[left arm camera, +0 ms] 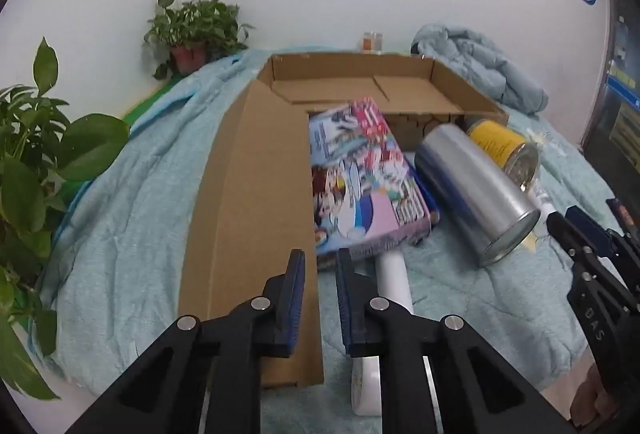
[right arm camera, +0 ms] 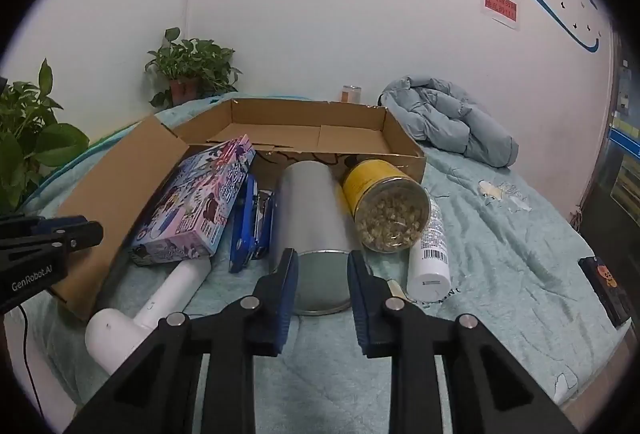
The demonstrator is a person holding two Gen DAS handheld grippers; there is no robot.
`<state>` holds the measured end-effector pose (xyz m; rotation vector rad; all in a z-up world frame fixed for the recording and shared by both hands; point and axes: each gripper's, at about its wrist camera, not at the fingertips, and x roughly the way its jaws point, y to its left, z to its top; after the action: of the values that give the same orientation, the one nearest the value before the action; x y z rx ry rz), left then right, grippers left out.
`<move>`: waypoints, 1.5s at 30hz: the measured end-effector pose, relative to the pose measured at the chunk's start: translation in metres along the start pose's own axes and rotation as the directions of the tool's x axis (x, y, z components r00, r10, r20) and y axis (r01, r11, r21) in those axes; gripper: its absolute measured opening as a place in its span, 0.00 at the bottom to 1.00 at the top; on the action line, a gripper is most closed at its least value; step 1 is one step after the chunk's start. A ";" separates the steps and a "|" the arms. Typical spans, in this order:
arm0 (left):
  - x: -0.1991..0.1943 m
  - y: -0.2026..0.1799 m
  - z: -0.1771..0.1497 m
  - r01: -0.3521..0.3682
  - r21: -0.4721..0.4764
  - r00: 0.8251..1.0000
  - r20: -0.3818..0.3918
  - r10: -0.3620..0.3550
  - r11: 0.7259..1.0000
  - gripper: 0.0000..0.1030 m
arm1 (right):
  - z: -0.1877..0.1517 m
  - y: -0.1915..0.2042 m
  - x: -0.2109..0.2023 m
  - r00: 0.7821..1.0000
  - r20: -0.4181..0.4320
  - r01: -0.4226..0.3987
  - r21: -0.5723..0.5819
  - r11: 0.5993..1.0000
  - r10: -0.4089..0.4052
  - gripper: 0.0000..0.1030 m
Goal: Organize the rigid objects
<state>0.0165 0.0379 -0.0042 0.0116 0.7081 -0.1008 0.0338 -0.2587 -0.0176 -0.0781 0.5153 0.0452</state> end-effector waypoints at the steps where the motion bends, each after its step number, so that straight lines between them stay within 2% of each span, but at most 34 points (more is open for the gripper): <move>1: -0.004 0.004 0.002 0.006 0.002 1.000 0.025 -0.006 1.000 0.35 | 0.002 0.000 0.003 1.000 -0.004 0.006 0.000 1.000 -0.006 0.50; 2: -0.007 0.008 0.003 0.007 -0.006 0.999 0.041 -0.007 1.000 0.88 | 0.006 0.002 0.006 1.000 -0.016 0.009 -0.002 1.000 -0.009 0.71; 3: -0.011 0.014 0.003 -0.001 -0.027 0.998 0.065 0.003 1.000 0.98 | 0.007 0.003 0.009 1.000 -0.020 -0.005 -0.008 1.000 0.005 1.00; 4: -0.010 0.014 0.006 -0.006 -0.038 0.997 0.073 0.009 0.999 1.00 | 0.006 0.003 0.011 1.000 -0.017 -0.023 -0.014 1.000 0.023 0.99; 7: -0.006 0.013 0.010 0.020 -0.007 0.999 0.046 -0.019 1.000 1.00 | 0.003 0.005 0.020 0.998 -0.048 -0.046 -0.016 0.999 0.045 0.99; 9: 0.001 0.004 0.016 -0.011 0.016 1.000 0.027 0.010 1.000 1.00 | 0.001 0.005 0.028 0.994 -0.086 -0.072 0.009 0.997 0.072 0.99; 12: 0.007 -0.002 0.020 -0.009 0.029 1.000 -0.001 0.009 1.000 1.00 | -0.002 0.006 0.038 0.990 -0.115 -0.082 0.017 0.997 0.083 0.99; 19: 0.016 -0.014 0.024 0.003 0.069 0.999 -0.034 -0.001 0.998 1.00 | -0.003 0.003 0.046 0.989 -0.140 -0.048 0.015 0.999 0.050 0.99; 28: 0.015 -0.018 0.028 0.001 0.057 0.999 -0.045 0.001 0.998 1.00 | -0.006 0.001 0.047 0.984 -0.167 -0.057 0.012 0.998 0.058 0.99; 35: 0.009 -0.009 0.036 -0.010 0.052 0.999 -0.032 0.011 0.999 1.00 | -0.004 0.005 0.045 0.984 -0.159 -0.076 0.001 0.997 0.075 0.99; 45: -0.002 0.032 0.042 0.037 -0.027 0.998 -0.045 -0.039 0.999 1.00 | -0.001 0.021 0.036 0.982 -0.166 -0.090 -0.027 0.996 0.085 0.99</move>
<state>0.0459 0.0675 0.0284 -0.0246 0.7555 -0.1280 0.0635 -0.2368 -0.0374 -0.0928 0.6834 0.1346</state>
